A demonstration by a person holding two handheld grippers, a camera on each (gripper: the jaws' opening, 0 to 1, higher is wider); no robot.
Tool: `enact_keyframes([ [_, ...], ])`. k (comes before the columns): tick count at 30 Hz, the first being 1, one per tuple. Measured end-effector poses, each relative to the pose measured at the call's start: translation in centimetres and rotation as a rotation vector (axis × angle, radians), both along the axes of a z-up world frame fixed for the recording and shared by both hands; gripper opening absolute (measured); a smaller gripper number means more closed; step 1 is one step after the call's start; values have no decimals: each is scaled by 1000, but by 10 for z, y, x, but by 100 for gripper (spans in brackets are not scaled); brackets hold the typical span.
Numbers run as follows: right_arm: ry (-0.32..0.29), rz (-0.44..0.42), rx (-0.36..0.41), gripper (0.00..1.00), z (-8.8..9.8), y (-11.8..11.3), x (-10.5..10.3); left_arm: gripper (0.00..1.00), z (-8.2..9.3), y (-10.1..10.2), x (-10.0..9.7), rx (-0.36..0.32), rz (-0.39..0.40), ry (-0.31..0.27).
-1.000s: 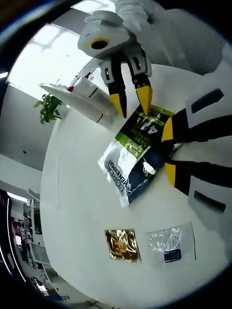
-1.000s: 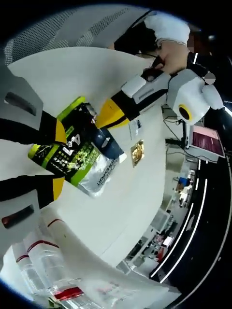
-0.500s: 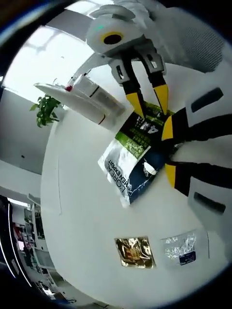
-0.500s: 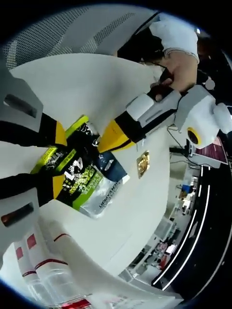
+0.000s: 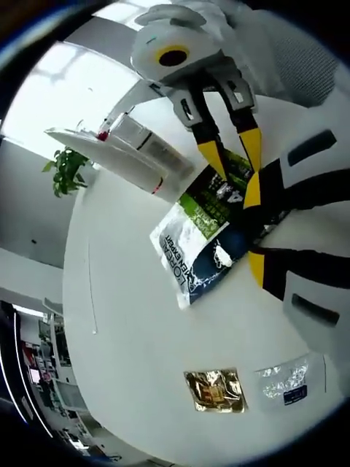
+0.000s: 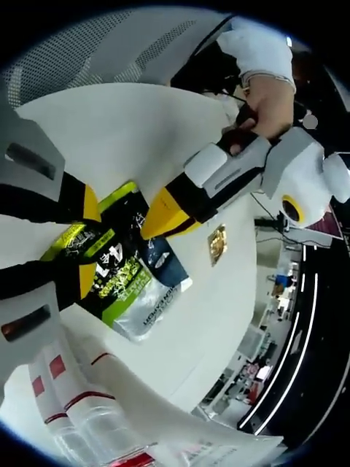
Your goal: Arrange the skincare products in the storage area until every visible bottle or jar stands upright without overlapping.
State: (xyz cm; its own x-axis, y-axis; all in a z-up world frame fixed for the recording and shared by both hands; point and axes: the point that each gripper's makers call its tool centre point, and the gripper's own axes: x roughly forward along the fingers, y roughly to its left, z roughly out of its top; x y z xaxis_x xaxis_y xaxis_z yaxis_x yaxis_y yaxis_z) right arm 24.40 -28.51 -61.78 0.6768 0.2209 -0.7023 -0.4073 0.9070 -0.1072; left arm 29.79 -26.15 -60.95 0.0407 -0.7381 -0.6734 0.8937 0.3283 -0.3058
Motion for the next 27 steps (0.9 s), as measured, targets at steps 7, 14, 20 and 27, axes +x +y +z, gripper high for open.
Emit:
enact_keyframes([
  [7, 5, -8, 6, 9, -1, -2, 0, 15, 0, -5, 1, -2, -2, -3],
  [14, 10, -24, 11, 9, -1, -7, -2, 16, 0, -11, 0, -10, -5, -7],
  [20, 16, -45, 13, 9, -1, -14, -2, 16, 0, -16, 0, -18, -10, 1],
  [27, 16, -54, 18, 8, -1, -17, -3, 16, 2, -18, -6, -20, -13, 3],
])
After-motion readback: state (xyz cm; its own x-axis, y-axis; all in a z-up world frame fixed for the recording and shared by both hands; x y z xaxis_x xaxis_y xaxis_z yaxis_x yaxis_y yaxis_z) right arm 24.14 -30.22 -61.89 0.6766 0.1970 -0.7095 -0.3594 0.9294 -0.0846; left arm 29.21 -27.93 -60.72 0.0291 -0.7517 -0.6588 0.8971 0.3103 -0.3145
